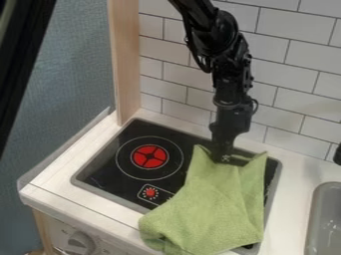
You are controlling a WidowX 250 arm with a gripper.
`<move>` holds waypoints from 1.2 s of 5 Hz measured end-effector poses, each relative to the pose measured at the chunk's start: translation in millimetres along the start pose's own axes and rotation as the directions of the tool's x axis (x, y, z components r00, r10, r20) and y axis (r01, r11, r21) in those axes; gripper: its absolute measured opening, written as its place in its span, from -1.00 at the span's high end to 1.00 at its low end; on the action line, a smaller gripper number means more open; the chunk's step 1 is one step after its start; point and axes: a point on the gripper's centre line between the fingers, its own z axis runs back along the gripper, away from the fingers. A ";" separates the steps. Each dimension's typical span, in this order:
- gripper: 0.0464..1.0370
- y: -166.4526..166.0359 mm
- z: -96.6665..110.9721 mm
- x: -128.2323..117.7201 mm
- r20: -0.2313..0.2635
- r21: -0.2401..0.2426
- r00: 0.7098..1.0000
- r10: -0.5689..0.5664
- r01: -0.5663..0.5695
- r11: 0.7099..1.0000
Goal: Fold the cloth from top to bottom
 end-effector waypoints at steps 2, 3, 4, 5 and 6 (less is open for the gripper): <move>0.99 3.2 0.3 -5.8 0.012 -0.009 1.000 0.026 -0.026 1.000; 1.00 9.4 3.5 -15.6 0.021 -0.013 0.998 0.056 -0.056 0.998; 1.00 16.7 16.9 -22.0 0.037 0.004 0.996 0.084 -0.085 0.996; 1.00 17.3 42.8 -21.6 0.074 0.018 0.992 0.102 -0.103 0.995; 1.00 12.3 59.0 -30.0 0.073 0.016 0.989 0.130 -0.132 0.991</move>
